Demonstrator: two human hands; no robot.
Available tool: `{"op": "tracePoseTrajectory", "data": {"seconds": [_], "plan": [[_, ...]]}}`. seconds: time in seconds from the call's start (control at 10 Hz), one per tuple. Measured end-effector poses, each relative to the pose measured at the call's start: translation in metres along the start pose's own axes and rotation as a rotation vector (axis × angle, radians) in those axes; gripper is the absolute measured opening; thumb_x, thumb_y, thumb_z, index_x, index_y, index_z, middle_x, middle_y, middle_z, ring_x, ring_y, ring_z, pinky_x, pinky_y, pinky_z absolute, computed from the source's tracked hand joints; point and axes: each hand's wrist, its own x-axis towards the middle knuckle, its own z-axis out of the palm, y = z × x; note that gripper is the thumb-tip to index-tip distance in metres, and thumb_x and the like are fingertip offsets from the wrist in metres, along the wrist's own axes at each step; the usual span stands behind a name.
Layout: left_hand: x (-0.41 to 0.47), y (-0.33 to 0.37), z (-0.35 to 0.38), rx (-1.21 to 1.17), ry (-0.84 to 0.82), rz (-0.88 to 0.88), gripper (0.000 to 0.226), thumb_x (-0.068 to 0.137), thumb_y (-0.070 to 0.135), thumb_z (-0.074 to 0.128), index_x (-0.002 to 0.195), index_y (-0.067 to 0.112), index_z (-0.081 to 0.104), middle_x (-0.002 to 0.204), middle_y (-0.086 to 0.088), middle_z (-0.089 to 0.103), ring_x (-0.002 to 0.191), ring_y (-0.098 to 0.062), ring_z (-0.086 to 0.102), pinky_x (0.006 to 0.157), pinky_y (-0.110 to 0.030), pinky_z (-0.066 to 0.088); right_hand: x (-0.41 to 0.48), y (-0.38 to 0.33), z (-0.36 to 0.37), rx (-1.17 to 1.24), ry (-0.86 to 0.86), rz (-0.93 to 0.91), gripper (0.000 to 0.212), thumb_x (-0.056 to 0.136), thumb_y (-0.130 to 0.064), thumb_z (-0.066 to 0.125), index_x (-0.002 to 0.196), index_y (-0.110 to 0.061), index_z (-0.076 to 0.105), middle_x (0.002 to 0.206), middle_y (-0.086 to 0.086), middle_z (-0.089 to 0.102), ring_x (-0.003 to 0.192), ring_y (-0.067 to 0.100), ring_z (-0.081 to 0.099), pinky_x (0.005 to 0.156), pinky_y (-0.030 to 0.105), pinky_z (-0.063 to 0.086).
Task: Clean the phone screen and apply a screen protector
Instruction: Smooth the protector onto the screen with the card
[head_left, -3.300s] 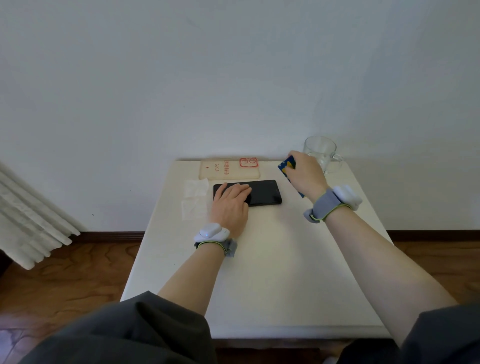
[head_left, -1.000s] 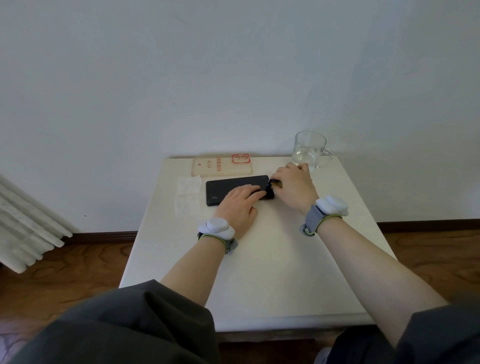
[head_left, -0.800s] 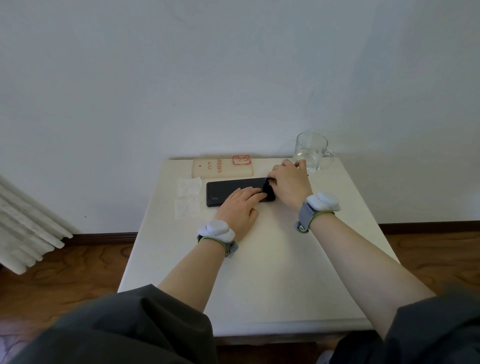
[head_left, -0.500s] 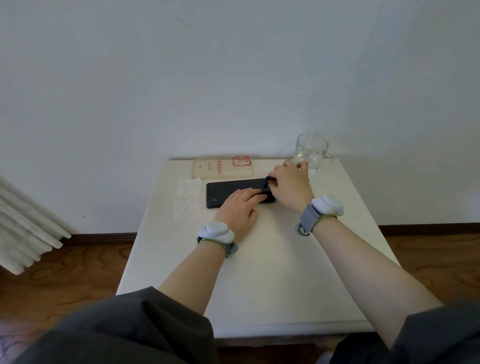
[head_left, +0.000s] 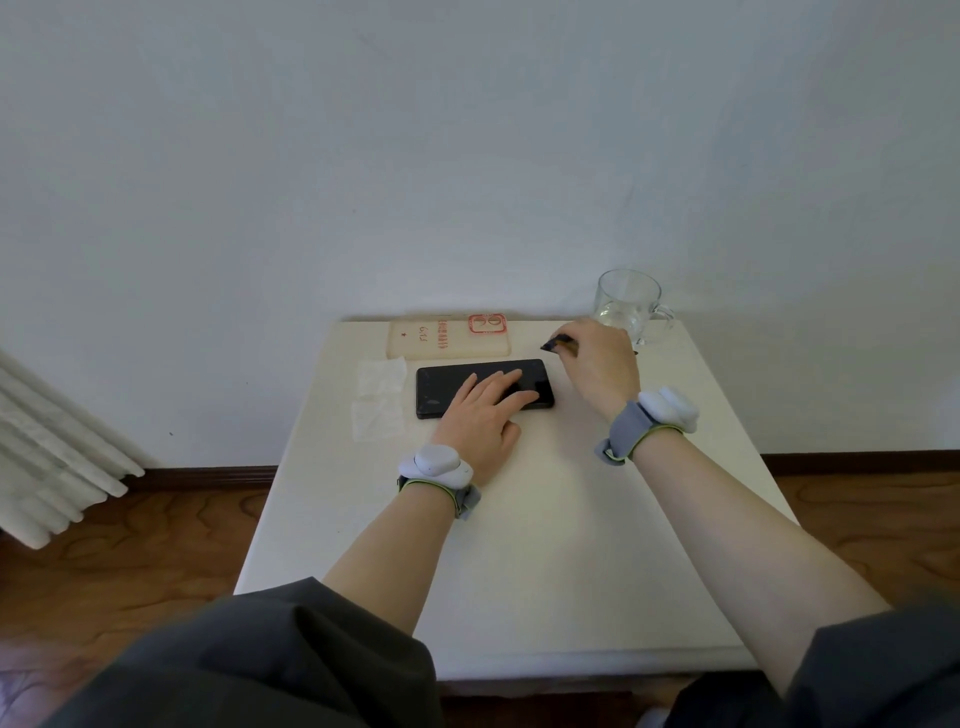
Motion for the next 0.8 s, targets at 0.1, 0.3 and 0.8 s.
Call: {"op": "tracePoseTrajectory", "data": {"seconds": [0.1,0.3,0.8], "plan": [[0.002,0.0,0.002,0.014,-0.051,-0.024,0.05,0.095,0.017,0.035,0.143,0.029,0.035,0.154,0.003,0.027,0.145,-0.016,0.015,0.118,-0.035,-0.003,-0.007,-0.001,0.0,-0.016,-0.108,-0.083,0.023,0.091,-0.015,0.05,0.102,-0.016,0.07,0.104,0.006,0.07,0.098,0.03,0.062,0.093,0.04,0.042],[0.002,0.003,0.003,0.013,-0.062,-0.036,0.05,0.095,0.018,0.035,0.144,0.031,0.033,0.154,0.004,0.028,0.145,-0.015,0.014,0.118,-0.035,-0.003,-0.009,-0.01,0.009,-0.259,-0.128,-0.147,0.03,0.094,-0.011,0.04,0.104,-0.018,0.067,0.108,0.003,0.068,0.092,0.027,0.061,0.091,0.034,0.032],[0.002,0.001,0.003,0.0,-0.039,-0.042,0.05,0.095,0.018,0.036,0.143,0.032,0.035,0.153,0.005,0.029,0.145,-0.014,0.016,0.119,-0.035,-0.002,-0.001,-0.015,0.01,-0.296,-0.151,-0.153,0.028,0.093,-0.012,0.042,0.102,-0.017,0.068,0.105,0.003,0.069,0.096,0.028,0.06,0.09,0.036,0.031]]}}
